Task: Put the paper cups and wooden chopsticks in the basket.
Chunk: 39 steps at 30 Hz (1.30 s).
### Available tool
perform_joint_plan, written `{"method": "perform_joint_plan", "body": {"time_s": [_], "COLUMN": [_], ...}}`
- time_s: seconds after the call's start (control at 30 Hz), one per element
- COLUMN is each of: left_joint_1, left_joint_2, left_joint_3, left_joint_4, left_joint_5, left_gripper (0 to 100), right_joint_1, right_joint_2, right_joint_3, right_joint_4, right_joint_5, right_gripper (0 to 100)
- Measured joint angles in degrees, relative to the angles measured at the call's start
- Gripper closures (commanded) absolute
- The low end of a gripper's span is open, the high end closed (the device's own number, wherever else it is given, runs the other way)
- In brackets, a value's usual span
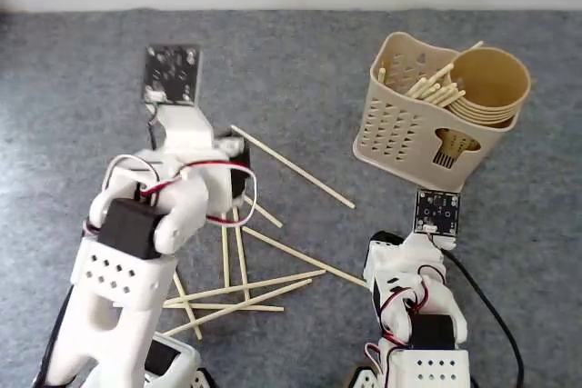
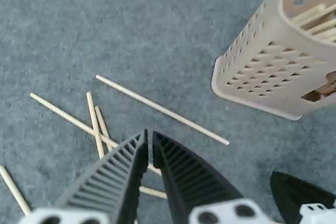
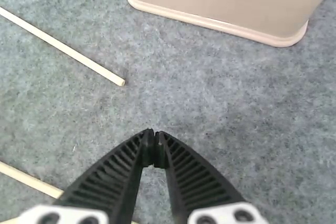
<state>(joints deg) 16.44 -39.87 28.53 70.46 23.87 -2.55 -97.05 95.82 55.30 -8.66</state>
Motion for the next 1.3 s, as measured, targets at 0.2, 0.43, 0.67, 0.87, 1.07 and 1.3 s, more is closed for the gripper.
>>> {"method": "perform_joint_plan", "body": {"time_s": [0.2, 0.43, 0.67, 0.87, 1.07, 1.3], "left_joint_1": [-5.5, -10.3, -11.3, -11.3, -11.3, -11.3], "left_joint_2": [0.0, 0.0, 0.1, 9.7, 26.4, 44.5], "left_joint_3": [14.8, 25.8, 25.9, 20.1, 6.1, -5.8], "left_joint_4": [-10.9, -24.4, -25.0, -21.5, -15.2, -9.3], "left_joint_5": [-1.3, -7.6, -7.0, -6.0, -5.3, -5.3], "left_gripper": [95, 80, 80, 83, 91, 91], "right_joint_1": [0.0, 0.0, 0.0, 0.0, 0.0, 0.0], "right_joint_2": [0.0, 0.0, 0.0, 0.0, 0.0, 0.0], "right_joint_3": [0.0, 0.0, 0.0, 0.0, 0.0, 0.0], "right_joint_4": [0.0, 0.0, 0.0, 0.0, 0.0, 0.0], "right_joint_5": [0.0, 0.0, 0.0, 0.0, 0.0, 0.0], "right_gripper": [99.0, 99.0, 99.0, 99.0, 99.0, 99.0]}}
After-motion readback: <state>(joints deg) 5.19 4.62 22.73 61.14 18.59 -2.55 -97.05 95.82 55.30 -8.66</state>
